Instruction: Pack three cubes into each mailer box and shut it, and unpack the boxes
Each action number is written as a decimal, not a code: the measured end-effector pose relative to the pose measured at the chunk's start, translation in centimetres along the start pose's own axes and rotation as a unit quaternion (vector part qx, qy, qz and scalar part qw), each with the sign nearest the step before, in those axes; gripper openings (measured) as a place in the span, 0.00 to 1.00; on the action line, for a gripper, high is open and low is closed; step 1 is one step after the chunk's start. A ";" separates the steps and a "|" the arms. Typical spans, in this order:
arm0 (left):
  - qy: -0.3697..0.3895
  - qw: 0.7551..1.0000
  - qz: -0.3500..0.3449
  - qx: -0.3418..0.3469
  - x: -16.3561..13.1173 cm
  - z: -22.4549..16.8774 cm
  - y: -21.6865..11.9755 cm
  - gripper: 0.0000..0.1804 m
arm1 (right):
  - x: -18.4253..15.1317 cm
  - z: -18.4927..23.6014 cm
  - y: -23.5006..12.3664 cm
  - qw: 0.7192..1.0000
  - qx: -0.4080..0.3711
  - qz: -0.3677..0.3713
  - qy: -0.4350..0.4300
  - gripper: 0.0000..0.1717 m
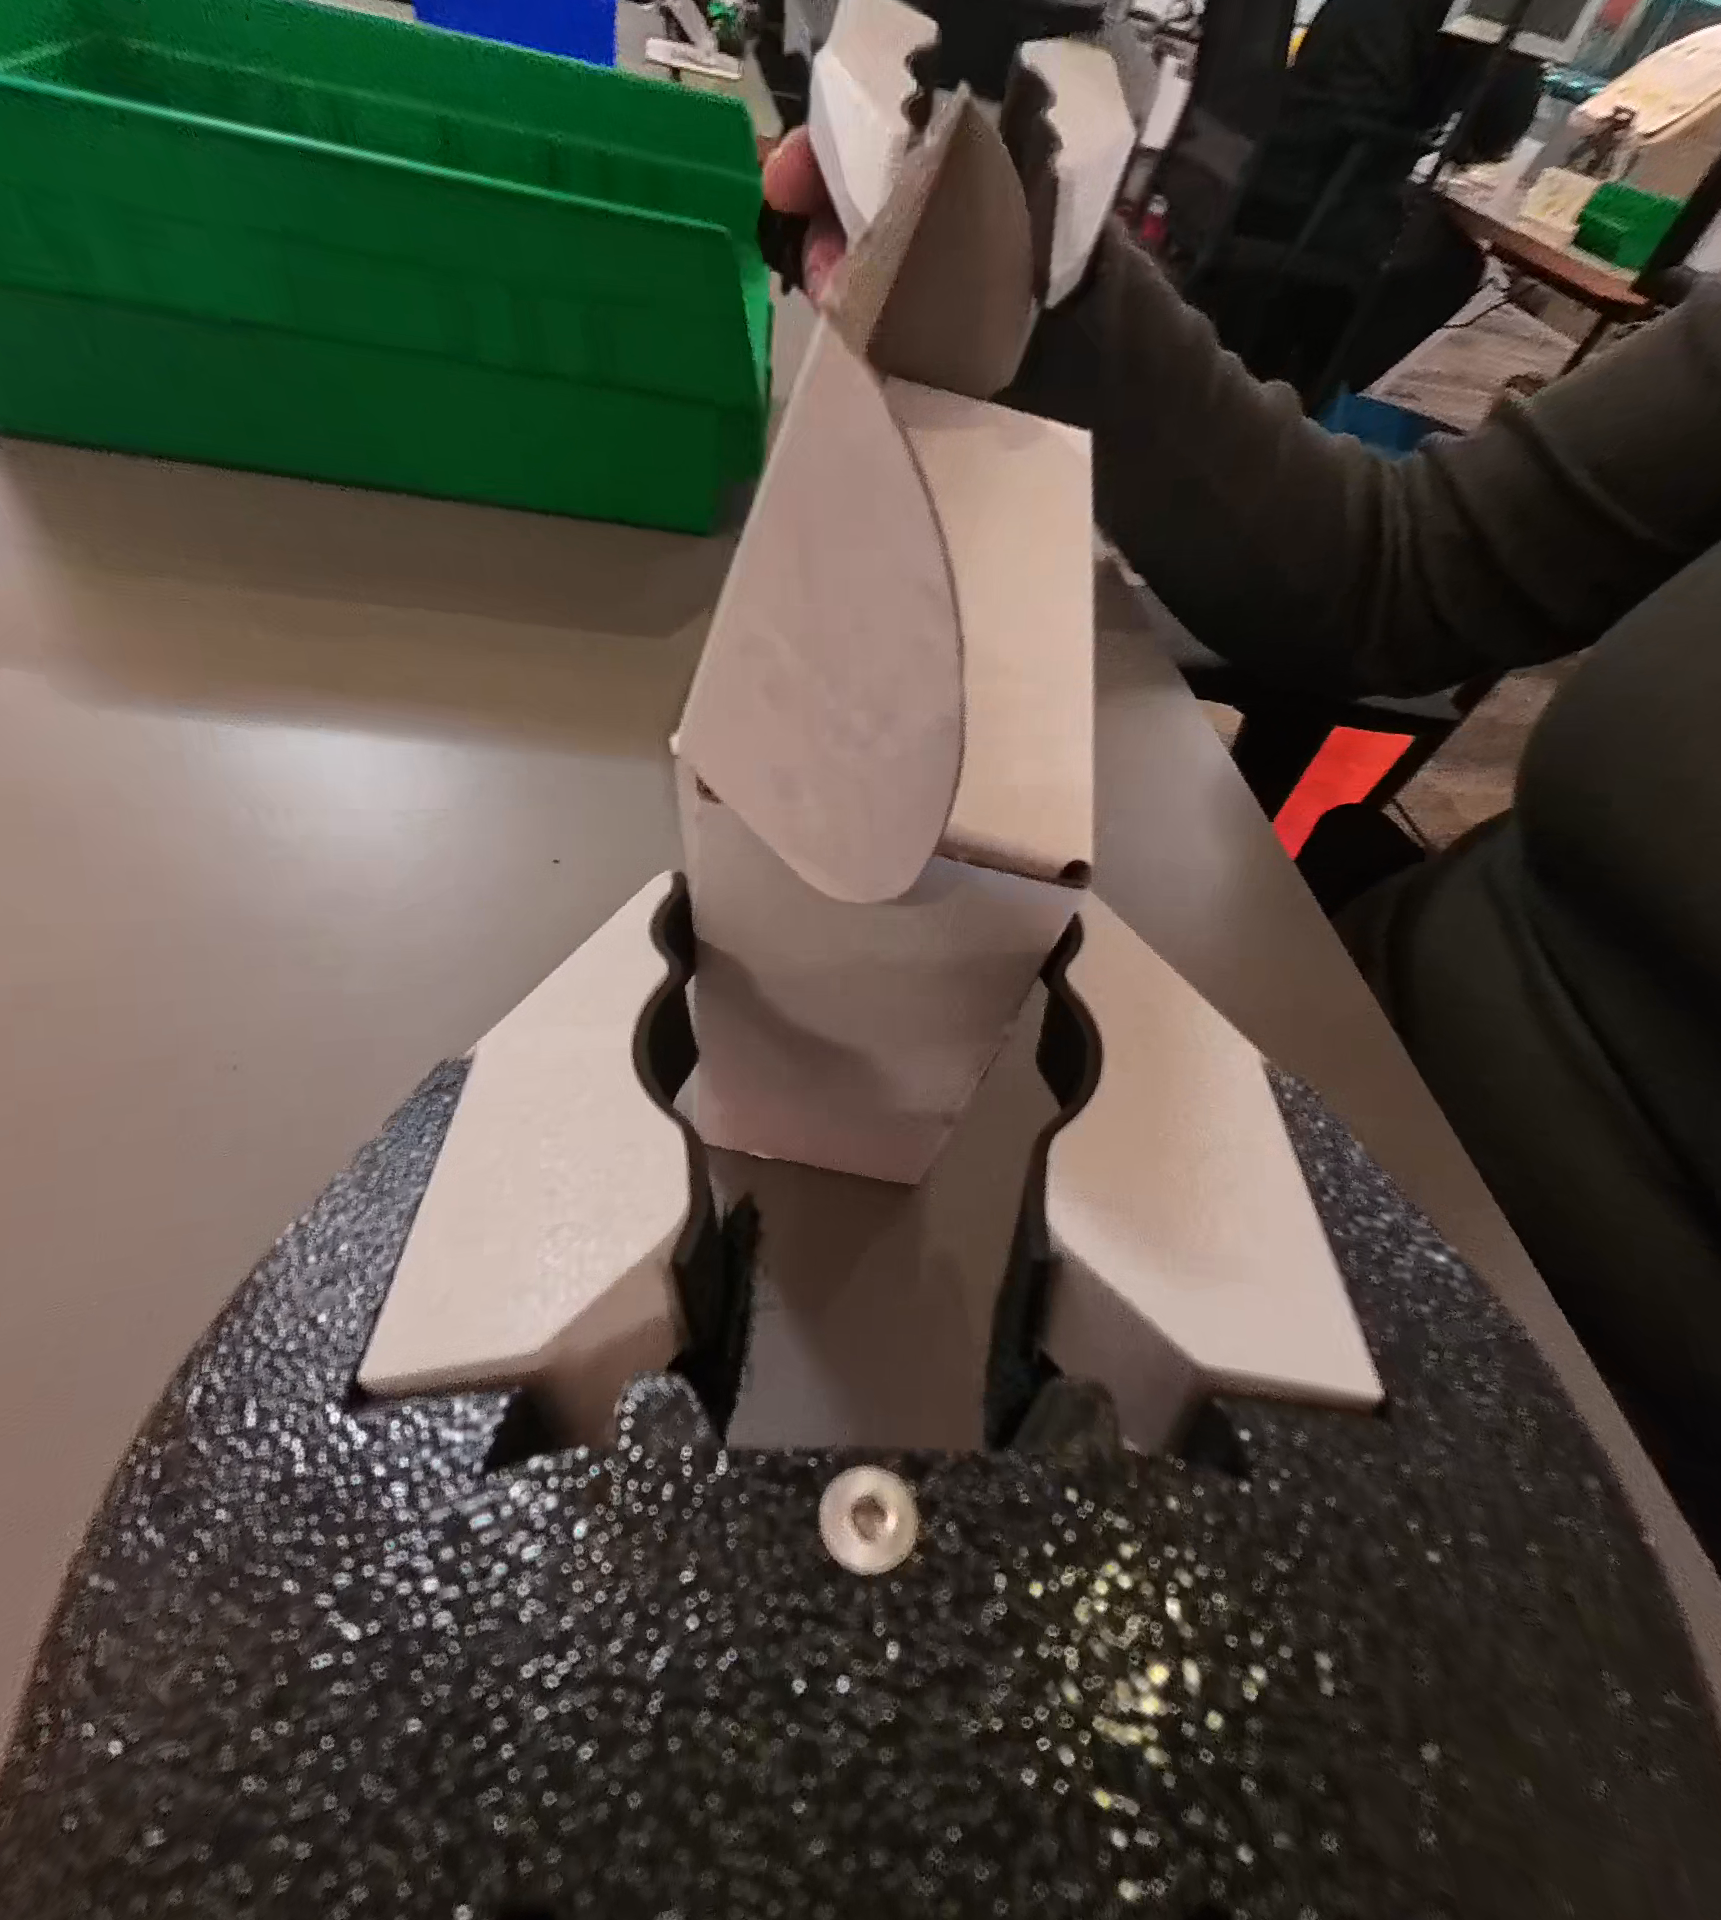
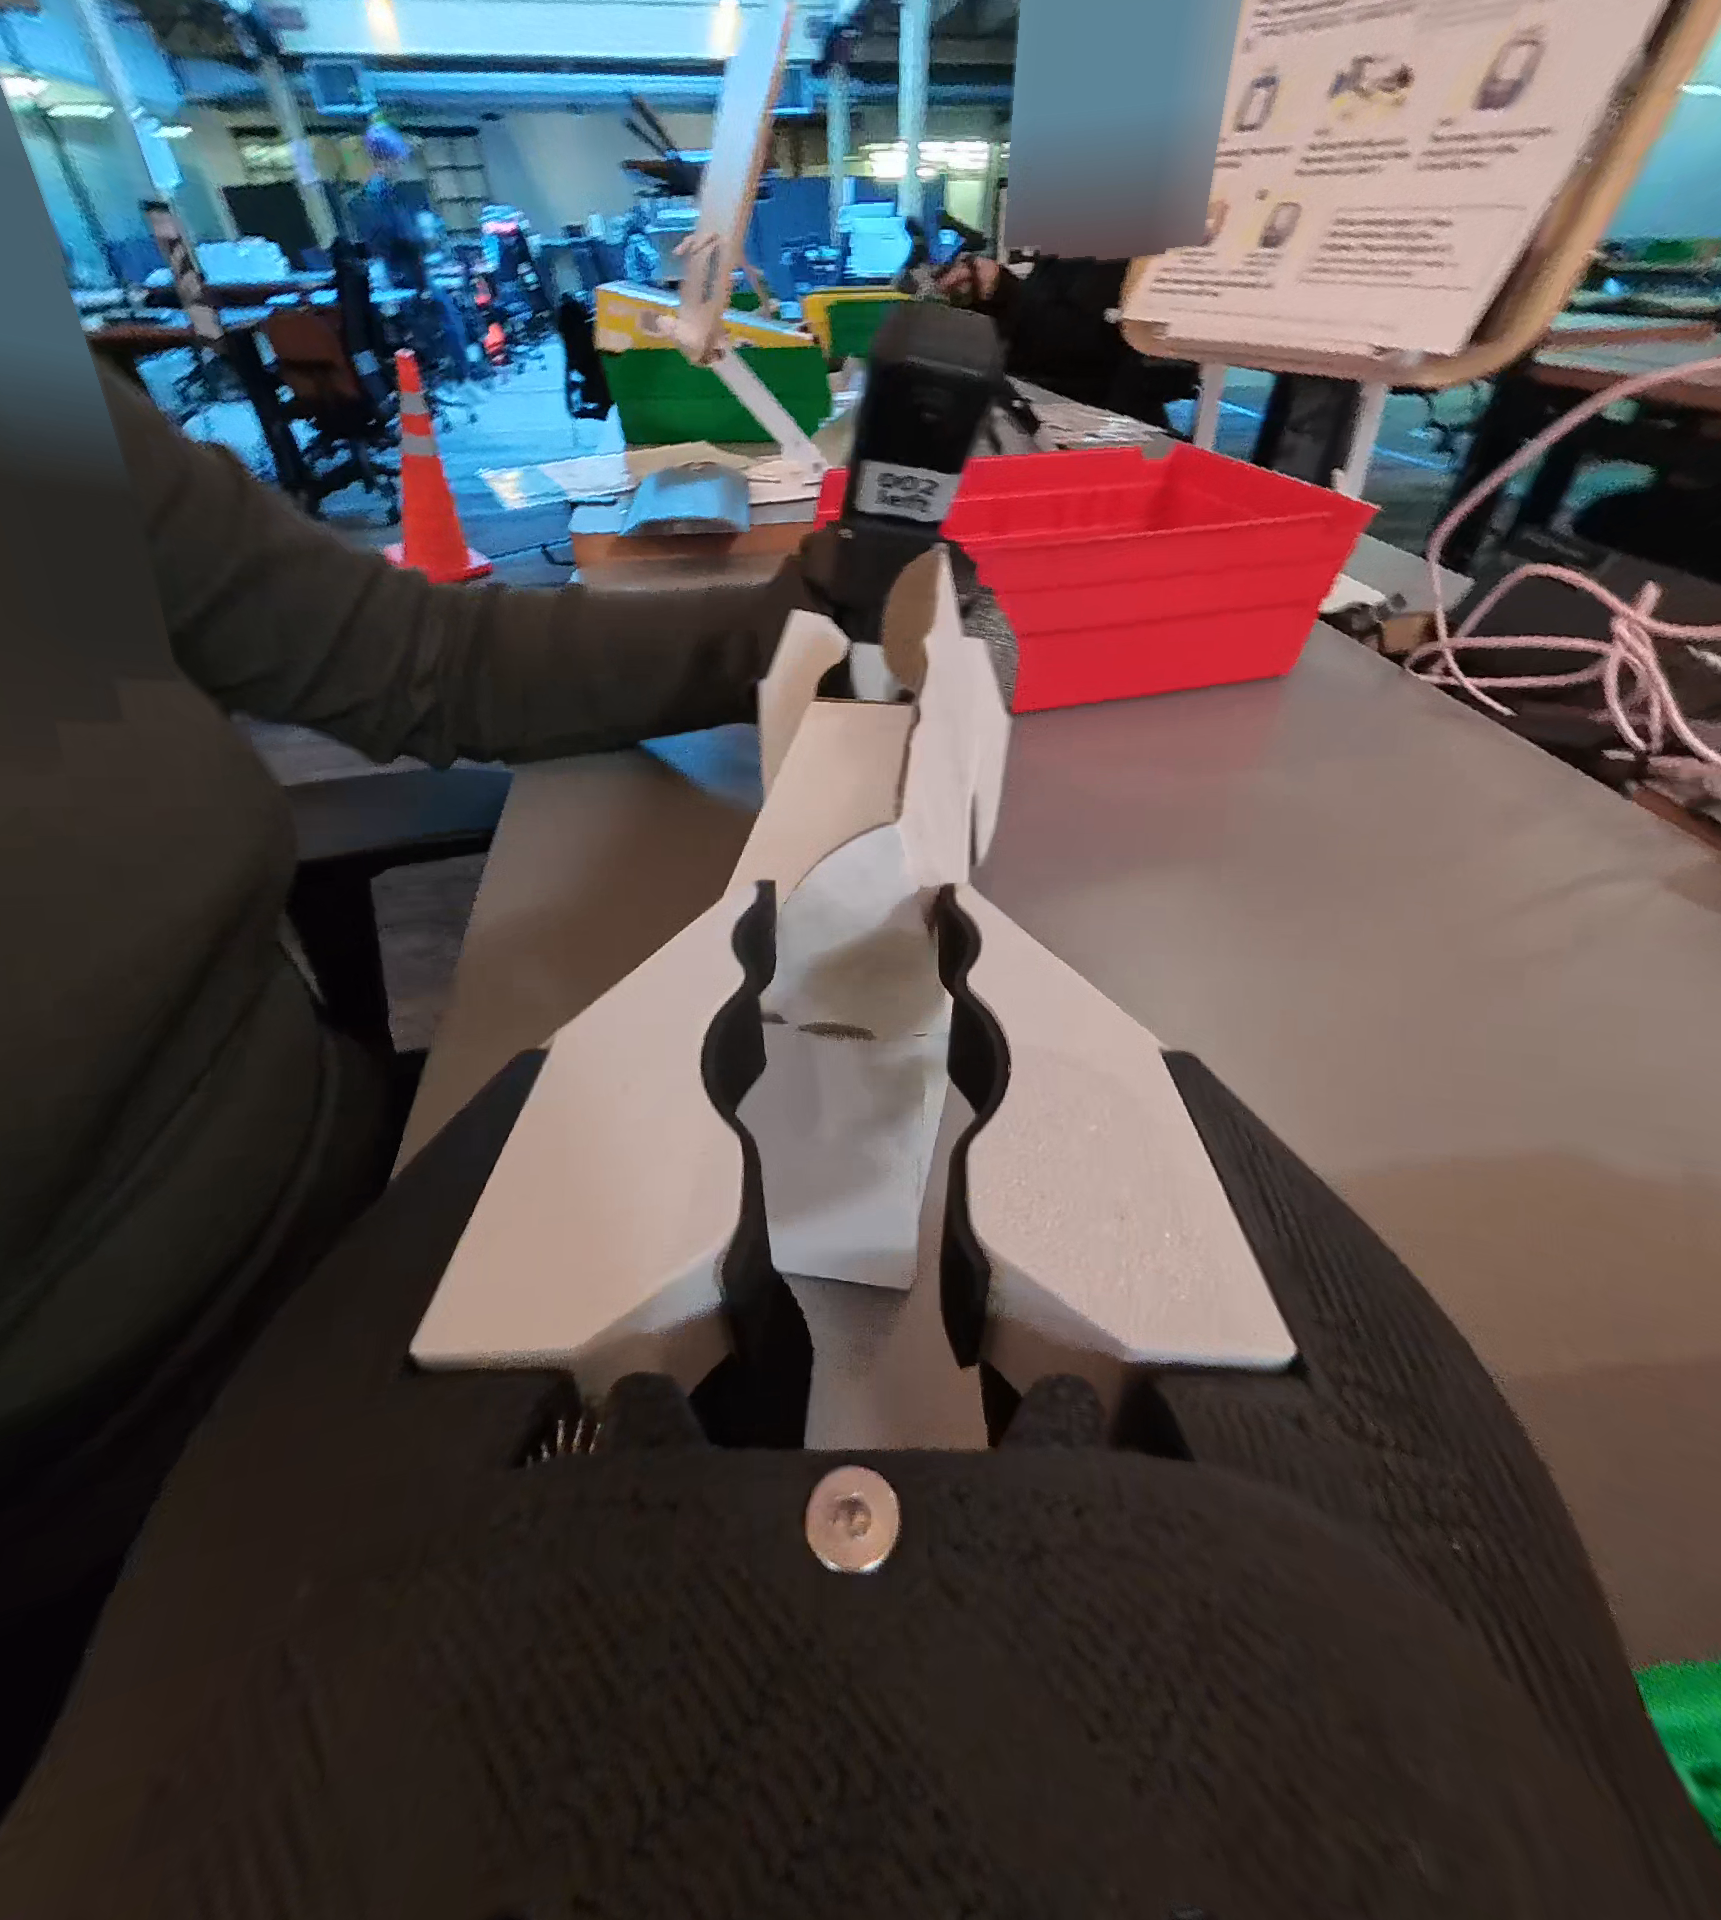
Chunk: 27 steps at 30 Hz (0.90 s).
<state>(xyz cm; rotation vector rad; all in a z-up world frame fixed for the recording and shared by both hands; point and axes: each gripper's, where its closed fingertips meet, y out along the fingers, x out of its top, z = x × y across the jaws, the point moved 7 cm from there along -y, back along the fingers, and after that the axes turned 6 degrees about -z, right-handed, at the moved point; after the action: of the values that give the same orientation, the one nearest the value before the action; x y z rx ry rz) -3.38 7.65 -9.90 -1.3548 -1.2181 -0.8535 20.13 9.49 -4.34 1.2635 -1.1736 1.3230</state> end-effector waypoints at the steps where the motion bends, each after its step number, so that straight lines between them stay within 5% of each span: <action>1: -0.007 1.000 0.002 0.009 0.0 0.0 0.1 0.36 | 0.0 -0.3 -0.1 1.000 -0.011 -0.002 0.015 0.17; 9: -0.021 0.999 0.004 0.044 0.2 -0.2 0.6 0.37 | -0.1 -1.6 -0.5 0.995 -0.035 -0.031 0.089 0.16; 22: -0.011 1.000 0.004 -0.001 0.0 -1.3 0.3 0.37 | -0.2 -0.7 -0.7 1.000 -0.022 -0.008 0.020 0.17; 25: -0.027 0.998 -0.033 -0.036 0.8 -1.8 -1.2 0.50 | -0.2 -0.6 -0.7 1.000 -0.018 -0.006 0.018 0.17; 27: -0.017 0.995 -0.087 -0.036 1.9 -1.6 -2.7 0.47 | -0.2 -0.6 -0.7 1.000 -0.017 -0.004 0.016 0.17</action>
<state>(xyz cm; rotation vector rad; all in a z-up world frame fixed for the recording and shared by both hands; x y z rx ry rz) -5.34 6.25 -7.13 -1.3401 -1.3577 -1.0077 20.75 10.16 -4.47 1.2177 -1.1625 1.3066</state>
